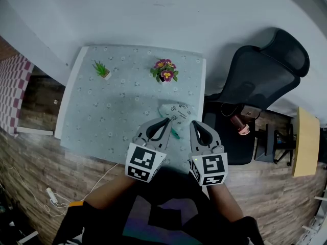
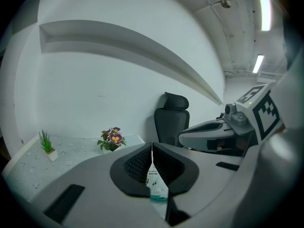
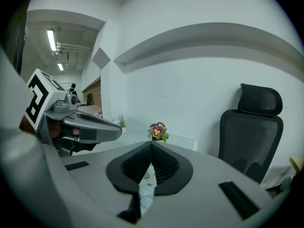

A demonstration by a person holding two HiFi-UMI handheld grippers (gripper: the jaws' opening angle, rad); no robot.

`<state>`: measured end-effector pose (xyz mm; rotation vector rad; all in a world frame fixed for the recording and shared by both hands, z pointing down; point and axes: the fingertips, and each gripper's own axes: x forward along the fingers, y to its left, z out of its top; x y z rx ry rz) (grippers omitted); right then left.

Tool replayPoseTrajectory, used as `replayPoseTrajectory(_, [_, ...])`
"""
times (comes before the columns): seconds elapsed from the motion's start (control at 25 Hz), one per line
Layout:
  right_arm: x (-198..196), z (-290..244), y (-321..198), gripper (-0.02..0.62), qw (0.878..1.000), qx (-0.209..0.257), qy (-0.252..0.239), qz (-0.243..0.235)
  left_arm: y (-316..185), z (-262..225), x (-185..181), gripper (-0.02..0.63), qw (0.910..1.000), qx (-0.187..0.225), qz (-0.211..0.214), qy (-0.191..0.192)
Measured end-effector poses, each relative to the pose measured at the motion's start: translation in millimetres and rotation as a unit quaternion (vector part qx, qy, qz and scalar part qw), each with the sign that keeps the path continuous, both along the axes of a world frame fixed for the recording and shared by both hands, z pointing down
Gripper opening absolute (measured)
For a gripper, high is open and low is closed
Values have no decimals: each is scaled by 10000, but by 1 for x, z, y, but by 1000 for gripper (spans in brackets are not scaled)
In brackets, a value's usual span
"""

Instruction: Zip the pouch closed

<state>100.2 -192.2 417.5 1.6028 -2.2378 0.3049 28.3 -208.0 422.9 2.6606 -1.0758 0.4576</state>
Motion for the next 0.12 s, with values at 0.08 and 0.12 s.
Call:
replayPoseTrajectory(0.08, [2, 0, 0, 14, 10000, 0, 3, 18, 0, 0, 1, 14, 10000, -6, 9, 2])
replayPoseTrajectory(0.12, [2, 0, 0, 14, 10000, 1, 4, 28, 0, 1, 2, 14, 10000, -8, 14, 2])
